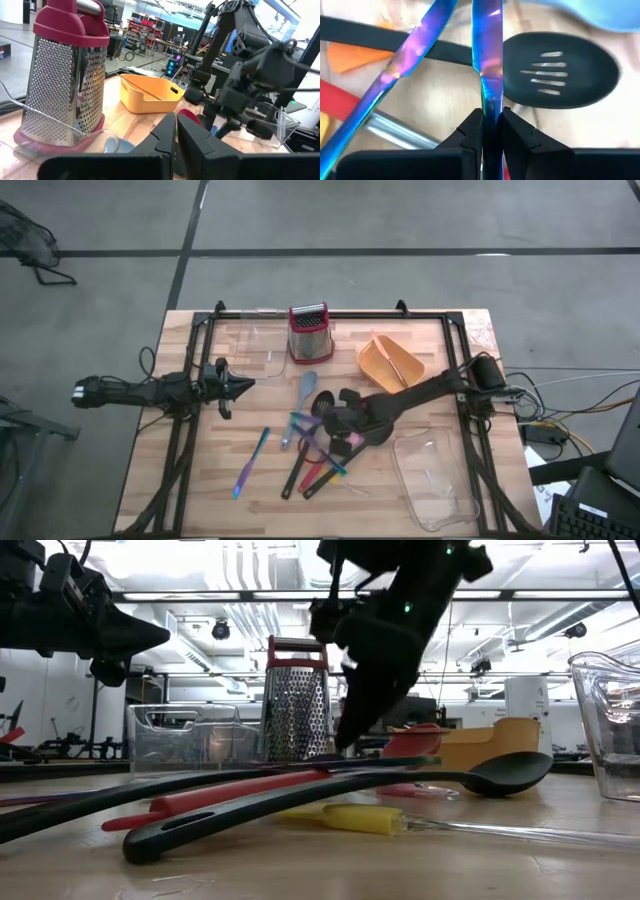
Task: Pick & Place Kitchen Items
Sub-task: Put the right blue table knife into the orange bin
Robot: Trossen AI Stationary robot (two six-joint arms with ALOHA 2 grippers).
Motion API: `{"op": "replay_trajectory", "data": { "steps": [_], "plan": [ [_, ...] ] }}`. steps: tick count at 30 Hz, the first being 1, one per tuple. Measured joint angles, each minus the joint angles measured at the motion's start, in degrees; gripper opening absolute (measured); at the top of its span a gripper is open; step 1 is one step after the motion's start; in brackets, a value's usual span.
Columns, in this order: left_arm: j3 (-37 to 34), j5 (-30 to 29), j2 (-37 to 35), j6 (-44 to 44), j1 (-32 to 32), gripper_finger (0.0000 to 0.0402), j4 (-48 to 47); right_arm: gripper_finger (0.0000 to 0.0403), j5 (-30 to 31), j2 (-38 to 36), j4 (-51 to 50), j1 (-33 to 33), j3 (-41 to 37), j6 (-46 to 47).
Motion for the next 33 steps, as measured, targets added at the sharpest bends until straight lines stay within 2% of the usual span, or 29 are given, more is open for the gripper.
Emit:
{"op": "replay_trajectory", "data": {
  "steps": [9, 20, 29, 33],
  "plan": [
    [0.0, 0.0, 0.0, 0.0, 0.0, 0.0022, -0.3, 0.0046, 7.3, -4.0, -5.4, -0.7, 0.0, 1.1],
    [0.0, 0.0, 0.0, 0.0, 0.0, 0.0022, -0.3, 0.0047, 13.1, -6.5, -12.8, -1.5, -0.1, 4.3],
    [0.0, 0.0, 0.0, 0.0, 0.0, 0.0021, -0.2, 0.0055, 14.9, -6.9, -14.7, -1.5, -0.1, 4.8],
    [0.0, 0.0, 0.0, 0.0, 0.0, 0.0023, -0.2, 0.0049, 18.4, -8.4, -18.6, -1.5, -0.1, 7.4]
  ]
}}
